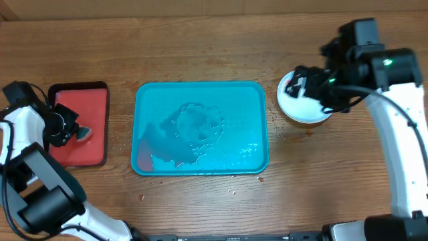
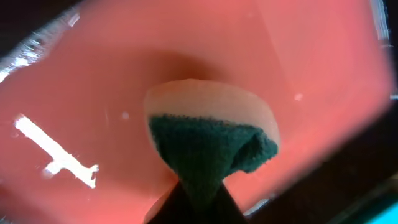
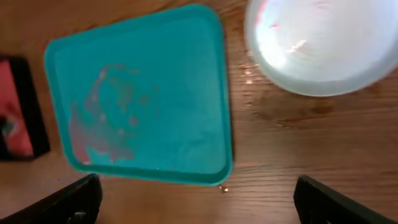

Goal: Clean dirty plates on tray and stack at the side
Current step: 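Lower the sponge onto the red tray and open the left gripper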

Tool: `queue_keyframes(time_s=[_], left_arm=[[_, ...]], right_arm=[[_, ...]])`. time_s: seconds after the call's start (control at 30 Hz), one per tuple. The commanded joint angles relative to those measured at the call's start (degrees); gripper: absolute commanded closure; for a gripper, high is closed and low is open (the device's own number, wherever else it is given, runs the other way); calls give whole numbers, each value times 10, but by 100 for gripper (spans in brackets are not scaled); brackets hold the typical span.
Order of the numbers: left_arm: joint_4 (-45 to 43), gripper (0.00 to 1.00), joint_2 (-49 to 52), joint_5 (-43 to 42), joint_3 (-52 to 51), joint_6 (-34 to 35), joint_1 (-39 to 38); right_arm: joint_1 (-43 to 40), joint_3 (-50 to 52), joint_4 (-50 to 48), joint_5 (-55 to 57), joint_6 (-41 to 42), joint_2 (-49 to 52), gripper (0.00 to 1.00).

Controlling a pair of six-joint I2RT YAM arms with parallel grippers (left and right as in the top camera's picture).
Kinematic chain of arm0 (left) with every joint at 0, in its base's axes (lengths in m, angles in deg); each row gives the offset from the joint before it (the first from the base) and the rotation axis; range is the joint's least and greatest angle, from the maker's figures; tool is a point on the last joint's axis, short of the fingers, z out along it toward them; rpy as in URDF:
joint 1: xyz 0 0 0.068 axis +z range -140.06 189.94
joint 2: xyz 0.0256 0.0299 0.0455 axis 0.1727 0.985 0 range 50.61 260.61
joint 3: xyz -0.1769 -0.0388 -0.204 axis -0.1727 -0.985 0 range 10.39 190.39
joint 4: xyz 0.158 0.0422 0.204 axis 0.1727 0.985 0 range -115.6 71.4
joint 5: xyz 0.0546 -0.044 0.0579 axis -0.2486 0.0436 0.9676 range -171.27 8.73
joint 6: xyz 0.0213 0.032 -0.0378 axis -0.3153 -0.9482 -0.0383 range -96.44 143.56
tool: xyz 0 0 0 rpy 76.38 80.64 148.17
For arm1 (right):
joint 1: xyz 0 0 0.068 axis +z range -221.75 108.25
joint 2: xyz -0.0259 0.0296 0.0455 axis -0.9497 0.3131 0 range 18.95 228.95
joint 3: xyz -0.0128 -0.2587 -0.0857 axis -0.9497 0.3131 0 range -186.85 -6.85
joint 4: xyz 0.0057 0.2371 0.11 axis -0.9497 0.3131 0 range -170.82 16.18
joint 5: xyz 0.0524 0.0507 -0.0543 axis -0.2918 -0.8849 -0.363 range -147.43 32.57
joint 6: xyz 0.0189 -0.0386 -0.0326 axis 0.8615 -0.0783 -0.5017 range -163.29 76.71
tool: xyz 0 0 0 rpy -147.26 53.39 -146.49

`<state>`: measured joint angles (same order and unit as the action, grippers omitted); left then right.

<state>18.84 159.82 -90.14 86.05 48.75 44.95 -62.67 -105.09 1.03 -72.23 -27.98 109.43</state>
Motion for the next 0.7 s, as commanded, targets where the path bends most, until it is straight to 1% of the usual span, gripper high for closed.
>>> queue_keyframes(time_s=[0.0, 0.03, 0.07, 0.1, 0.2, 0.3, 0.43, 0.47, 0.5, 0.6, 0.67], left_arm=[[-12, 57, 25, -18, -3, 6, 1], [-17, 41, 27, -23, -3, 6, 1], [-20, 30, 27, -31, -2, 5, 2], [-22, 30, 26, -38, 0, 5, 3], [0, 22, 22, -43, 30, 5, 4], [50, 21, 16, -44, 80, 5, 4], [149, 27, 9, -45, 169, 4, 4], [184, 28, 8, -50, 196, -10, 4], [253, 33, 4, -78, 246, -55, 4], [306, 33, -13, -165, 280, -136, 3], [325, 28, -35, -218, 280, -176, 2]], right_arm=[[47, -5, -12, 11, 17, -27, 0], [55, -5, -12, 21, 24, -30, 0], [59, -5, -12, 29, 28, -31, 0], [64, -5, -12, 34, 29, -32, 0], [71, -5, -11, 33, 30, -38, 0], [70, -5, -10, 33, 32, -53, 0], [70, -5, 1, 34, 43, -90, 0], [70, -5, 9, 34, 44, -102, 0], [70, -5, 27, 39, 45, -125, 0], [70, -4, 69, 65, 47, -166, 0], [70, -4, 98, 89, 62, -196, 0]])
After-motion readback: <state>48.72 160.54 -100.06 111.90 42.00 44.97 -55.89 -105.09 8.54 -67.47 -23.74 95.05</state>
